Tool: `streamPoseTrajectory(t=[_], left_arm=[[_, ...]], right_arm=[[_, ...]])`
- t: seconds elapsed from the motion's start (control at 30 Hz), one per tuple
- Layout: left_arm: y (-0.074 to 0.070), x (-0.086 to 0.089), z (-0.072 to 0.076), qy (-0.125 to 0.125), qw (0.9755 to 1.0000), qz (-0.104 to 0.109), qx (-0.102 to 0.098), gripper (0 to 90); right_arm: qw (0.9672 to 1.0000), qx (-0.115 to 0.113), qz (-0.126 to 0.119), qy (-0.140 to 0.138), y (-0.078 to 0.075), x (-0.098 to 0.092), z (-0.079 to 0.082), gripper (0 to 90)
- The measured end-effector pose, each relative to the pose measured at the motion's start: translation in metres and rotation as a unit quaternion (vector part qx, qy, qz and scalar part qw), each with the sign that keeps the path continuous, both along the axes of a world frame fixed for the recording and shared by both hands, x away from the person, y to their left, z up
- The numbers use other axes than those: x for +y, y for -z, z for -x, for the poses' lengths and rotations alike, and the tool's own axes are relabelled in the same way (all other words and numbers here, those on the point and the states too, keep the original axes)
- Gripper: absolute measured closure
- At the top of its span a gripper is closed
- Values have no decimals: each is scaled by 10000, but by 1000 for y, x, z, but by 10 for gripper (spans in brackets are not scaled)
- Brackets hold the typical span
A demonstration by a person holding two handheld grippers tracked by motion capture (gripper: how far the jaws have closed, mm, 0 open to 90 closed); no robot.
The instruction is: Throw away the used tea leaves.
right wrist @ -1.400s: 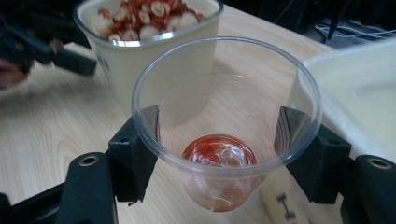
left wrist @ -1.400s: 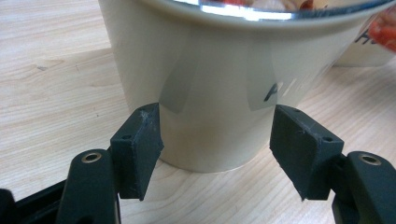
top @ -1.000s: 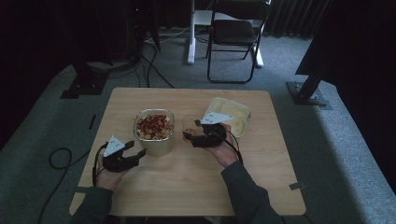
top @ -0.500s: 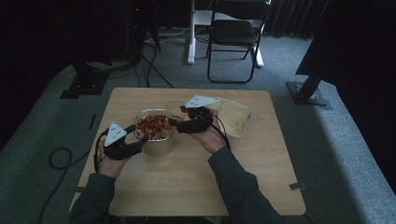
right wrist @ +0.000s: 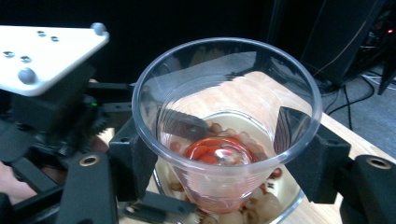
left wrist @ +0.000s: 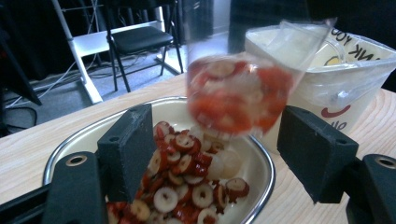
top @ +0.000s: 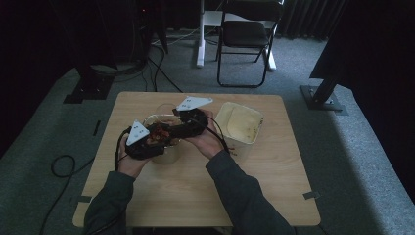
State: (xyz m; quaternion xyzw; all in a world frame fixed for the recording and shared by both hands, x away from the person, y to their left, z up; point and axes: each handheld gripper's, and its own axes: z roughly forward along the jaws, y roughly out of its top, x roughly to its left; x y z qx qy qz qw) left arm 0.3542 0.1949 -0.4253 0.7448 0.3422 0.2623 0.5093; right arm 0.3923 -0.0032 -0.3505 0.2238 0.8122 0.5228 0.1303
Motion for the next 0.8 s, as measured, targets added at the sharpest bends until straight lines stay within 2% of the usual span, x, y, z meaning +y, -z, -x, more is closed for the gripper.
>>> streamPoseTrajectory(t=[0.17,0.23,0.37,0.67,0.73,0.8], left_arm=[[3,-5,-6,63,9999,-48,80,275],[4,-6,-6,66,9999,-65,66,343],[4,-7,-6,40,9999,-120,58,412],[5,-5,-5,-29,9999,-140,-62,425],[5,-2,-5,-24,9999,-83,-60,425],[4,2,-6,-140,9999,-19,-91,426]], right_arm=[[9999,13,43,-101,1,8,2,314],[9999,37,59,-95,1,9,1,314],[9999,69,102,-109,3,9,-1,310],[9998,115,98,-132,3,8,-1,279],[9998,87,132,-102,3,7,0,252],[9999,74,92,-72,5,2,2,229]])
